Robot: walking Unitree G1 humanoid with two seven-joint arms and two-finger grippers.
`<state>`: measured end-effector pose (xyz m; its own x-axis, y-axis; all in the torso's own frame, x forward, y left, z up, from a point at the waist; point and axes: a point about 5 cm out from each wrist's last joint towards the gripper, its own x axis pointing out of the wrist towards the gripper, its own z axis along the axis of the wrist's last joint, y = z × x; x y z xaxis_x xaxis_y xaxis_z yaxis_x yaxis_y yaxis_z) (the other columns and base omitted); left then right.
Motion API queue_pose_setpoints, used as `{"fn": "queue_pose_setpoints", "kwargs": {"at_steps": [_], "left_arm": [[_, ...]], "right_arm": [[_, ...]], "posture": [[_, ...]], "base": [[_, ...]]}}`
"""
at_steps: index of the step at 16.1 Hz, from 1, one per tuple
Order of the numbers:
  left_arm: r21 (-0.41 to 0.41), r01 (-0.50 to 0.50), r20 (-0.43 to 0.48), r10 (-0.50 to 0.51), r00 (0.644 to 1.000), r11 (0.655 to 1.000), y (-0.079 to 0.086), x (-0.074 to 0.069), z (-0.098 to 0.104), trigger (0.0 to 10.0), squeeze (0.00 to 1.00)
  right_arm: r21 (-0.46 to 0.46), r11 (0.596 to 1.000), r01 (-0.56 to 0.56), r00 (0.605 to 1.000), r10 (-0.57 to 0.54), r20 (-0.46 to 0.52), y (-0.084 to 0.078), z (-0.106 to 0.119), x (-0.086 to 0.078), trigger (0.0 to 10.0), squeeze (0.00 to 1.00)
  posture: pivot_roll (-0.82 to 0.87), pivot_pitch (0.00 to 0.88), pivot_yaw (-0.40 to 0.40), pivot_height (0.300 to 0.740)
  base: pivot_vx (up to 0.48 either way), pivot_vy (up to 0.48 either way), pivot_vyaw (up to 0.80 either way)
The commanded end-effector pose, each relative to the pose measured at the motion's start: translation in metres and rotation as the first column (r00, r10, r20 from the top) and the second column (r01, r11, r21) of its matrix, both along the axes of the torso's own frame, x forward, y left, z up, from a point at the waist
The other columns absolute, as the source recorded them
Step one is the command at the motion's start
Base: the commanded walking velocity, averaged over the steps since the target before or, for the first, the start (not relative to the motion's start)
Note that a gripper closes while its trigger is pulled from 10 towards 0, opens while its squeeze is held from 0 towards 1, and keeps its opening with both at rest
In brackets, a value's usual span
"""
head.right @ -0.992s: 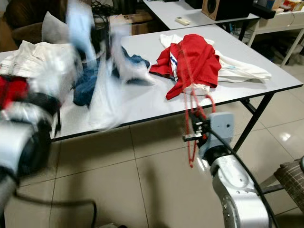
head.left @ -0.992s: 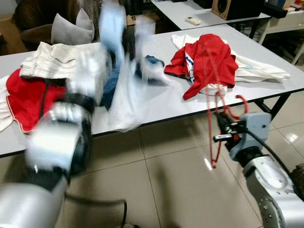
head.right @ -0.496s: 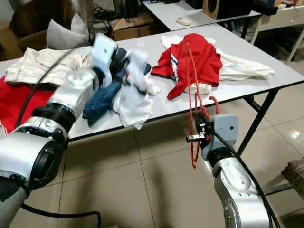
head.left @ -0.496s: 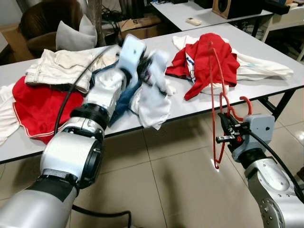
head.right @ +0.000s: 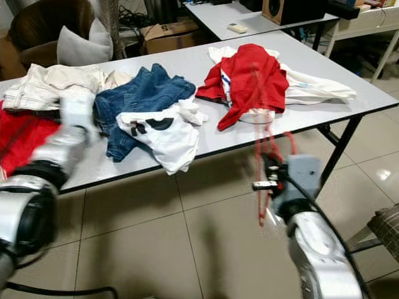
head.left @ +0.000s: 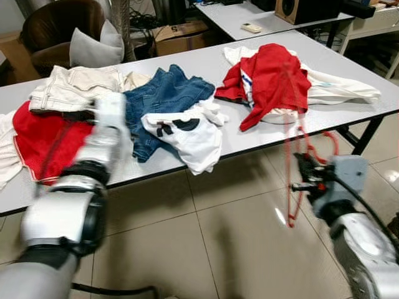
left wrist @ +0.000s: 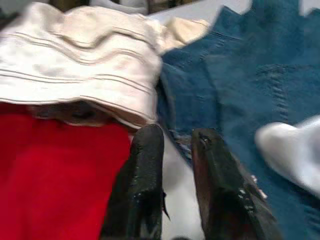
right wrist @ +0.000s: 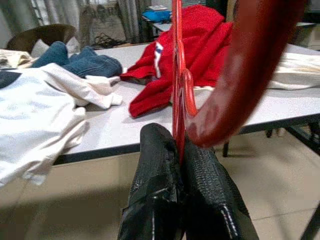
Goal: Hang hanger
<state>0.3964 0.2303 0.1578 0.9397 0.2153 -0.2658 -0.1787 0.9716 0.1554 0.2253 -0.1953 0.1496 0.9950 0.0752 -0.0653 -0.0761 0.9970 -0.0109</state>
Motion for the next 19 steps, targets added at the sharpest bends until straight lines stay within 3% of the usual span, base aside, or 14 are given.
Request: {"fn": "queue_pose_setpoints", "kwargs": {"at_steps": [1, 2, 3, 4, 5, 6, 7, 8, 9, 10, 12, 14, 16, 19], "left_arm": [[0.022, 0.062, 0.039, -0.063, 0.997, 0.998, 0.004, 0.001, 0.007, 10.0, 1.00], [0.030, 0.079, 0.043, -0.080, 0.996, 0.996, 0.004, 0.001, 0.008, 10.0, 1.00], [0.014, 0.241, 0.125, -0.241, 0.962, 0.970, -0.009, 0.003, 0.016, 10.0, 1.00], [0.018, 0.292, 0.147, -0.292, 0.945, 0.956, -0.014, 0.004, 0.017, 10.0, 1.00], [0.019, 0.436, 0.193, -0.432, 0.881, 0.900, -0.033, 0.002, 0.017, 10.0, 1.00], [0.035, 0.504, 0.196, -0.500, 0.843, 0.863, -0.042, -0.001, 0.013, 10.0, 1.00], [0.085, 0.641, 0.167, -0.645, 0.746, 0.763, -0.062, -0.012, -0.001, 10.0, 0.45], [0.117, 0.732, 0.123, -0.741, 0.660, 0.672, -0.077, -0.023, -0.015, 10.0, 0.00], [0.147, 0.795, 0.077, -0.808, 0.585, 0.589, -0.088, -0.034, -0.027, 10.0, 0.00], [0.187, 0.827, 0.008, -0.843, 0.538, 0.530, -0.092, -0.042, -0.039, 10.0, 0.00], [0.254, 0.892, -0.186, -0.887, 0.423, 0.373, -0.094, -0.061, -0.068, 10.0, 0.00], [0.280, 0.863, -0.192, -0.856, 0.479, 0.421, -0.098, -0.063, -0.073, 10.0, 0.00], [0.317, 0.842, -0.165, -0.849, 0.503, 0.437, -0.102, -0.061, -0.070, 10.0, 0.00], [0.341, 0.846, -0.130, -0.870, 0.476, 0.411, -0.118, -0.066, -0.074, 10.0, 0.00]], "right_arm": [[-0.007, 1.000, 0.011, 1.000, -0.011, -0.005, -0.006, 0.001, -0.009, 10.0, 0.00], [-0.012, 1.000, 0.013, 1.000, -0.013, -0.009, -0.007, 0.001, -0.011, 10.0, 0.00], [-0.024, 0.999, 0.040, 0.998, -0.041, -0.045, -0.017, -0.006, -0.023, 10.0, 0.00], [-0.023, 0.999, 0.044, 0.998, -0.046, -0.053, -0.019, -0.007, -0.026, 10.0, 0.00], [-0.039, 0.999, 0.035, 0.996, -0.039, -0.085, -0.020, -0.012, -0.031, 10.0, 0.00], [-0.043, 0.999, 0.030, 0.995, -0.034, -0.094, -0.021, -0.013, -0.032, 10.0, 0.00], [-0.047, 0.999, 0.025, 0.994, -0.030, -0.109, -0.021, -0.016, -0.034, 10.0, 0.00], [-0.053, 0.998, 0.024, 0.993, -0.030, -0.118, -0.022, -0.018, -0.035, 10.0, 0.00], [-0.056, 0.998, 0.024, 0.992, -0.031, -0.121, -0.023, -0.018, -0.034, 10.0, 0.00], [-0.056, 0.998, 0.022, 0.992, -0.029, -0.120, -0.023, -0.018, -0.033, 10.0, 0.00], [-0.064, 0.998, 0.008, 0.993, -0.015, -0.113, -0.022, -0.015, -0.031, 10.0, 0.00], [-0.069, 0.998, -0.001, 0.995, -0.006, -0.104, -0.020, -0.013, -0.029, 10.0, 0.00], [-0.071, 0.997, -0.001, 0.995, -0.006, -0.097, -0.020, -0.011, -0.027, 10.0, 0.00], [-0.074, 0.997, -0.003, 0.996, -0.004, -0.089, -0.019, -0.009, -0.026, 10.0, 0.00]], "posture": [[-0.25, 0.000, 0.131, 0.740], [-0.25, 0.000, 0.131, 0.740], [-0.24, 0.000, 0.123, 0.740], [-0.24, 0.000, 0.123, 0.740], [-0.25, 0.009, 0.115, 0.740], [-0.25, 0.009, 0.115, 0.740], [-0.24, 0.015, 0.112, 0.740], [-0.24, 0.021, 0.105, 0.740], [-0.24, 0.021, 0.105, 0.740], [-0.25, 0.023, 0.103, 0.740], [-0.25, 0.024, 0.102, 0.740], [-0.25, 0.022, 0.101, 0.740], [-0.26, 0.023, 0.105, 0.740], [-0.26, 0.024, 0.107, 0.740]], "base": [[0.000, 0.000, 0.00], [0.000, 0.000, 0.00], [0.000, 0.000, 0.00], [0.000, 0.000, 0.00], [0.000, 0.000, 0.00], [0.000, 0.000, 0.00], [0.000, 0.000, 0.00], [0.000, 0.000, 0.00], [0.000, 0.000, 0.00], [0.000, 0.000, 0.00], [0.000, 0.000, 0.00], [0.000, 0.000, 0.00], [0.000, 0.000, 0.00], [0.000, 0.000, 0.00]]}}
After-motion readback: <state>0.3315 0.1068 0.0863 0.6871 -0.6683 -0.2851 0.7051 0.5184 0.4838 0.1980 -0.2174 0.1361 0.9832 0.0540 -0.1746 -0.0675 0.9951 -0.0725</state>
